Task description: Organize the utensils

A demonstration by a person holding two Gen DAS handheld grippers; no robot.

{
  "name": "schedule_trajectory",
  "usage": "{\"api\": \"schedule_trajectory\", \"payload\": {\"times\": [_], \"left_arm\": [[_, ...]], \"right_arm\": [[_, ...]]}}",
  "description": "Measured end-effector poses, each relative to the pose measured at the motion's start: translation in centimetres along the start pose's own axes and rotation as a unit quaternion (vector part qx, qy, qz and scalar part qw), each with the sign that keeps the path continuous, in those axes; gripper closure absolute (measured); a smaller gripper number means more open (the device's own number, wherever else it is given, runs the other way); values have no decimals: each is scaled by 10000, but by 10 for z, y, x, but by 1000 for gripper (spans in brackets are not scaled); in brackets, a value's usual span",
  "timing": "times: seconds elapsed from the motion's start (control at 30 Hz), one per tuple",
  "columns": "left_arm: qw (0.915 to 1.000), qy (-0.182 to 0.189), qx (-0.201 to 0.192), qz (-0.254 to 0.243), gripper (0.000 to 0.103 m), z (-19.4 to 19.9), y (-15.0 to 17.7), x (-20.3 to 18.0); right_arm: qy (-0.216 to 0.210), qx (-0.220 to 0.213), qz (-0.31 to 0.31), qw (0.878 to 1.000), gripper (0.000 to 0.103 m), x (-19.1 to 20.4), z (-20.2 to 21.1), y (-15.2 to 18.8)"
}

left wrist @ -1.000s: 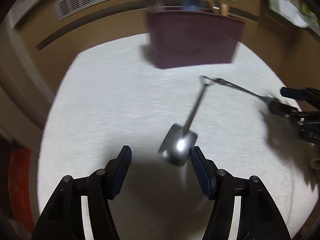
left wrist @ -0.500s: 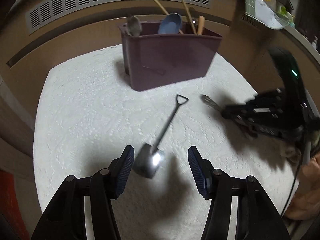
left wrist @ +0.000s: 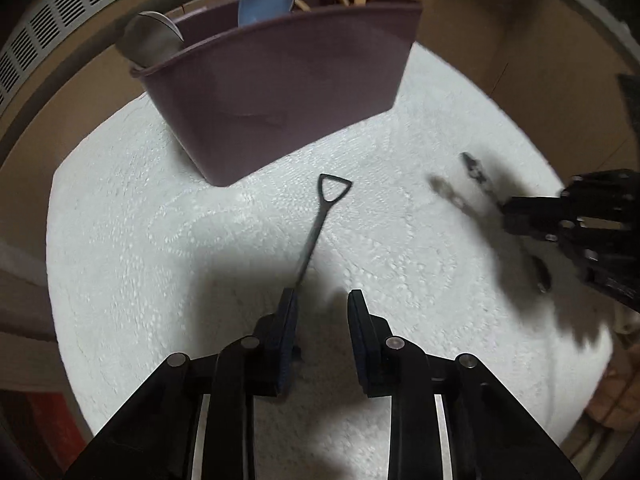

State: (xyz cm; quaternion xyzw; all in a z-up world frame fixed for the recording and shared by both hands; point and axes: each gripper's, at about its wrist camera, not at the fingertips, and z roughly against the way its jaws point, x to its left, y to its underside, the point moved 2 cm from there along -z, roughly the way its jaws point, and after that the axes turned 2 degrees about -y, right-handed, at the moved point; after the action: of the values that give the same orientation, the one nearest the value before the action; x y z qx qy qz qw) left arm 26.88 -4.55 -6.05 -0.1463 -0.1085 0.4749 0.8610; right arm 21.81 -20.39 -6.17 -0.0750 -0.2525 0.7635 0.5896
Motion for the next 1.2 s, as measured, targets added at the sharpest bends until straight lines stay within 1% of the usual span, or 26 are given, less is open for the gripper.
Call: {"api": "schedule_trajectory", "payload": {"times": [0.03,0.07,0.13,0.27,0.33,0.4,0.47,0.53,0.57,0.63,0.73,0.77,0.8,0.83,0.87,0.9,0.97,1.03,1.1,1.13,1.17,1.2], "left_arm": [[10000,-33,45,55,82,-4,-4,2],[9999,-49,41,99,82,-6,-8,4],[9992,40,155,362,87,-14,-13,11],[9971,53,-160,744,91,-17,-12,10],[9945,75,-405,967,96,-12,-7,11],[9877,205,-820,1314,97,2,5,11],[9762,341,-1328,1684,97,22,18,11],[9648,520,-1664,1970,97,37,28,13],[9612,574,-1747,2055,97,41,32,13],[9589,608,-1758,2143,96,44,36,15],[9632,463,-1624,2091,94,43,45,14],[9641,448,-1606,2068,92,43,49,10],[9645,430,-1593,2061,83,44,54,6],[9644,402,-1596,2069,65,45,62,3],[9642,346,-1595,2088,55,41,70,-2],[9645,303,-1582,2095,39,41,76,-2],[9675,15,-1468,2058,38,30,90,-12],[9708,-327,-1312,1982,38,17,96,-20],[9707,-602,-1363,1883,40,14,96,-24],[9710,-632,-1342,1874,42,13,95,-25],[9711,-670,-1333,1865,44,13,93,-25],[9707,-704,-1340,1866,50,13,92,-23]], "right_arm": [[-21,-18,-9,10000,97,-1,1,1],[-63,-44,-23,10000,97,-1,2,1],[-126,-79,-72,9999,97,-2,2,1],[-146,-172,-160,9996,97,-3,-4,0],[-202,-208,-247,9993,97,-4,-4,-1],[-259,-285,-319,9988,97,-4,0,0],[-308,-407,-383,9980,97,-5,9,1],[-306,-533,-400,9973,97,-3,17,2],[-304,-569,-389,9972,97,-2,20,2],[-262,-604,-313,9973,97,1,22,1],[-136,-602,-287,9977,97,2,23,4],[-133,-599,-306,9976,97,2,24,6],[-121,-596,-311,9977,97,2,23,7],[-77,-590,-303,9978,97,2,22,10],[-43,-581,-286,9979,97,3,21,11],[-7,-555,-249,9981,97,5,18,13],[86,-513,-167,9985,97,7,13,17],[238,-472,-76,9986,96,10,8,20],[351,-440,-20,9984,96,12,5,23],[399,-423,7,9983,93,12,5,25],[439,-429,20,9981,82,12,5,27],[492,-451,24,9978,72,12,6,28]]}}
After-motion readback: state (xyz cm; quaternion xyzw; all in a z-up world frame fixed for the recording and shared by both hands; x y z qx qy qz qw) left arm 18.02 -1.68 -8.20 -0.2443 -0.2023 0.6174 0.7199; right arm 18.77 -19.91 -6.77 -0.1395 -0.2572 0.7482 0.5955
